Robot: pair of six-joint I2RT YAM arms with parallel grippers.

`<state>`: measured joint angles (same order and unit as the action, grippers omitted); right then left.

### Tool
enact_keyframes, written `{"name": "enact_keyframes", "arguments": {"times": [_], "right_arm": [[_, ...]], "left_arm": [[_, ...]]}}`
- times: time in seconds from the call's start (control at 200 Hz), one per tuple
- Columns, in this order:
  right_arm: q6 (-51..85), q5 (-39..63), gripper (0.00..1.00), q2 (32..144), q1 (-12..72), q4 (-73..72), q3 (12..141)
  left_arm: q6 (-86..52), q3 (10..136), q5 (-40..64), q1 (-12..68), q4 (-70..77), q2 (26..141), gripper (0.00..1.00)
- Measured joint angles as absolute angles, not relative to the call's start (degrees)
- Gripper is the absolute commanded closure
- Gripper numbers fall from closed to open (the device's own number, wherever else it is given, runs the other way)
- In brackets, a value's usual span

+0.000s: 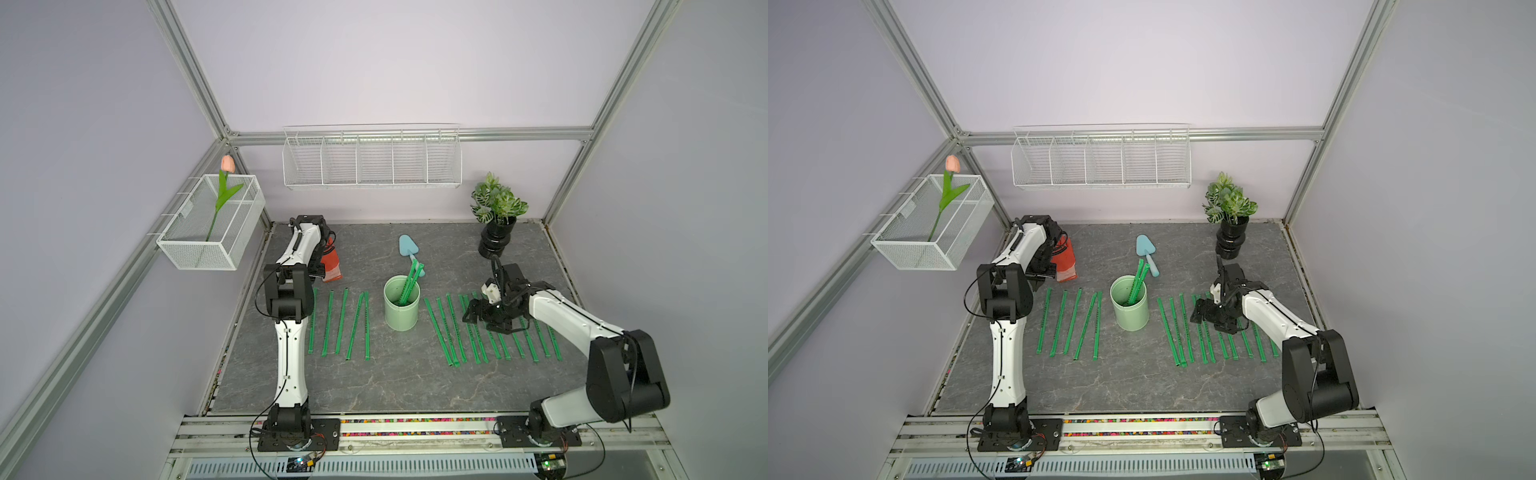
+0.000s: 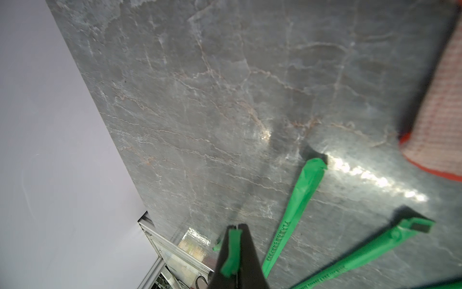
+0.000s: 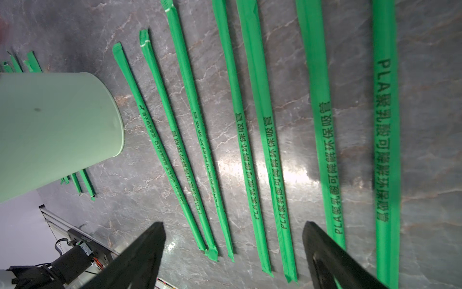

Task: Take the straws out of the storage container
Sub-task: Place the straw at the center of the board.

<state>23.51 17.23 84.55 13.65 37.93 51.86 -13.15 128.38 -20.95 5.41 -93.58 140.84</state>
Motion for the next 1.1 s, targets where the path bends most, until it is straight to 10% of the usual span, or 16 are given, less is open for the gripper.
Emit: {"name": "enact_keyframes", "arguments": {"times": [1.1], "right_arm": [[23.1, 17.7, 0.11, 86.7, 13.6, 36.8, 52.2]], "left_arm": [[-12.9, 129.8, -21.2, 5.2, -93.5, 141.3, 0.78]]}}
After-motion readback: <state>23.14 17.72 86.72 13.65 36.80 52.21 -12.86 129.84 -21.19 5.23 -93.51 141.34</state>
